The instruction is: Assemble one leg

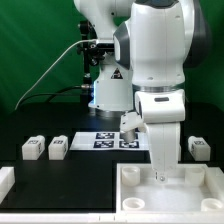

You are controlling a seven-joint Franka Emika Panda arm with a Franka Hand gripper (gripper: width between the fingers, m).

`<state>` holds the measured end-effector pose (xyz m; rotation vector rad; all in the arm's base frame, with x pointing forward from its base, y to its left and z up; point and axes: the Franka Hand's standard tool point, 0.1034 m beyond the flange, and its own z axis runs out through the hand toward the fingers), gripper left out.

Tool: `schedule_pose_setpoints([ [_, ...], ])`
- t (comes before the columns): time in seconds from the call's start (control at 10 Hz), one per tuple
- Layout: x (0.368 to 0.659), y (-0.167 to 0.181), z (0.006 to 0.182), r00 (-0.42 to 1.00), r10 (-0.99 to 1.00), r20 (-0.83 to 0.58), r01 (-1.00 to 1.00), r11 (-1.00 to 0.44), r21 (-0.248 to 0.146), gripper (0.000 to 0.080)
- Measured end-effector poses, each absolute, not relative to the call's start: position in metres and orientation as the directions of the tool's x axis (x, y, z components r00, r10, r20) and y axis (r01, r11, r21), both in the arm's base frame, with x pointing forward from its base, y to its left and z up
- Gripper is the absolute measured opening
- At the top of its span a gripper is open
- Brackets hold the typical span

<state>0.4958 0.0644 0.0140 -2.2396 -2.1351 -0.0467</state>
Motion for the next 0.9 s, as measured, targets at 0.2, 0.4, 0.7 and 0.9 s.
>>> schedule_pose_setpoints([
  [0.2,0.496,0.064,0.014,0.049,0.997,0.054,0.999,-0.048,-0.013,0.0649],
  [0.4,0.496,0.064,0.014,0.05,0.997,0.054,0.999,-0.049,-0.014,0.0649],
  [0.7,0.497,0.065,0.03,0.174,0.983,0.049,0.985,-0.174,-0.009,0.0649],
  [0.9,0.487,0.08,0.046,0.42,0.906,0.055,0.908,-0.419,-0.017,0.0649],
])
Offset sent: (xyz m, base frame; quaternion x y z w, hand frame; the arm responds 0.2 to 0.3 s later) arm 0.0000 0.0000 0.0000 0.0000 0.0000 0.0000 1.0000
